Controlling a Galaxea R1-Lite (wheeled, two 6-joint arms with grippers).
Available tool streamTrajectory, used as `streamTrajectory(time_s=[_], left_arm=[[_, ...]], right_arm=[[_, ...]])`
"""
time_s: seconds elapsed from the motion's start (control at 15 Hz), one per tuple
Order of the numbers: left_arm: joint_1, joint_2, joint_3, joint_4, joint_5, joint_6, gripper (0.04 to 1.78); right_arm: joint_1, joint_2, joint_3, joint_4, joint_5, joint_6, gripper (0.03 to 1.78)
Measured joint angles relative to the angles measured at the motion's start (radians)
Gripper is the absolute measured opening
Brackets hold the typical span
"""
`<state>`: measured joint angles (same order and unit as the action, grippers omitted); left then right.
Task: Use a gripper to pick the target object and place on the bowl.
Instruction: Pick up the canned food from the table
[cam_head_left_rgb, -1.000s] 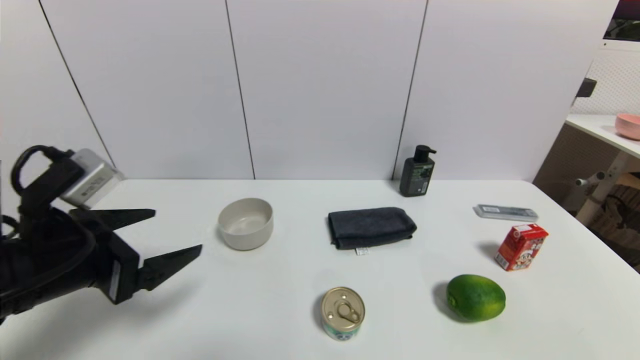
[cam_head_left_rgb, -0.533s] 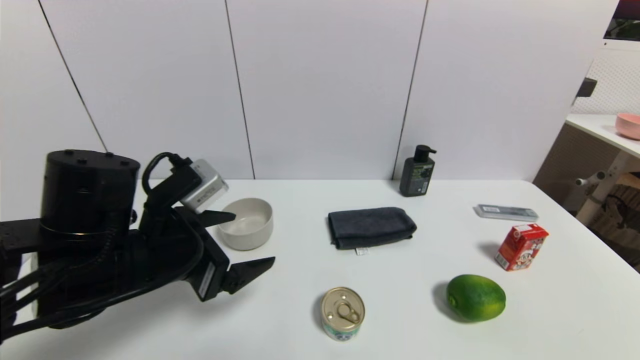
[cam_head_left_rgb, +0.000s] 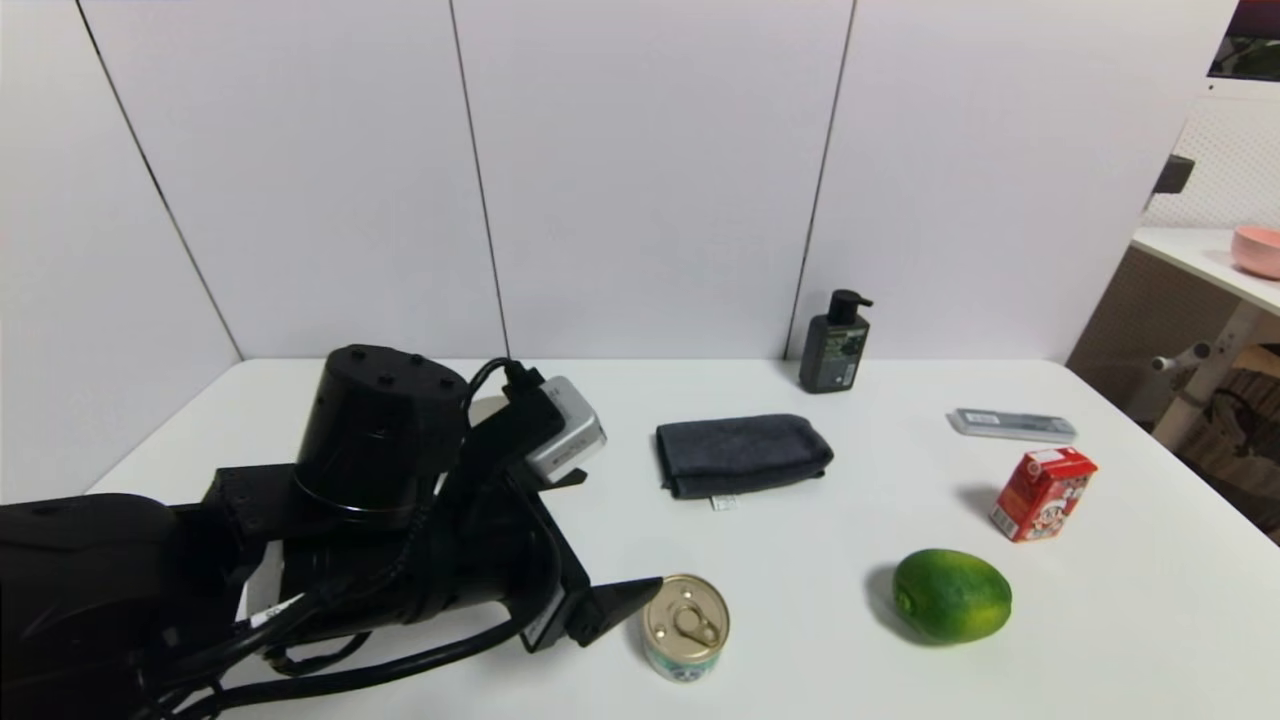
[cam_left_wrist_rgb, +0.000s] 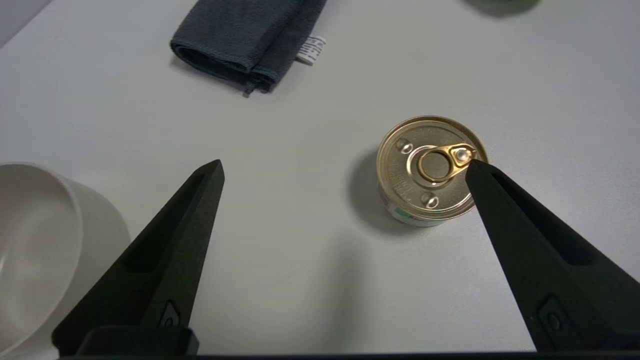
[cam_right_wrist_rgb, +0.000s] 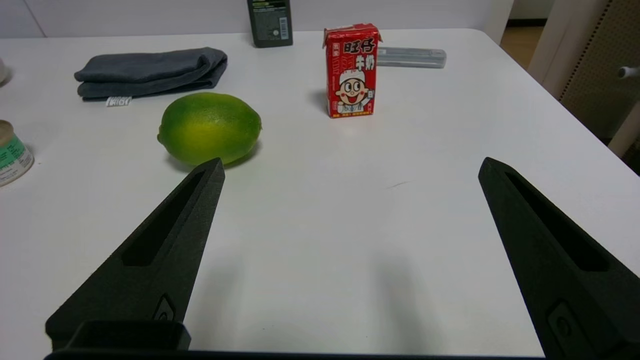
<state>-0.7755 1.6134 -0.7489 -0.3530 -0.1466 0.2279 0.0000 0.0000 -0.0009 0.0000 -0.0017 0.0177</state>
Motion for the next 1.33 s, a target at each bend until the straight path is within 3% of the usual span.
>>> streamTrajectory(time_s=[1.33], left_arm=[[-0.123,0.157,-0.019,-0.054,0.0,0.001,1.71]], right_arm=[[0.0,0.0,0.0,0.0,0.0,0.0,1.75]])
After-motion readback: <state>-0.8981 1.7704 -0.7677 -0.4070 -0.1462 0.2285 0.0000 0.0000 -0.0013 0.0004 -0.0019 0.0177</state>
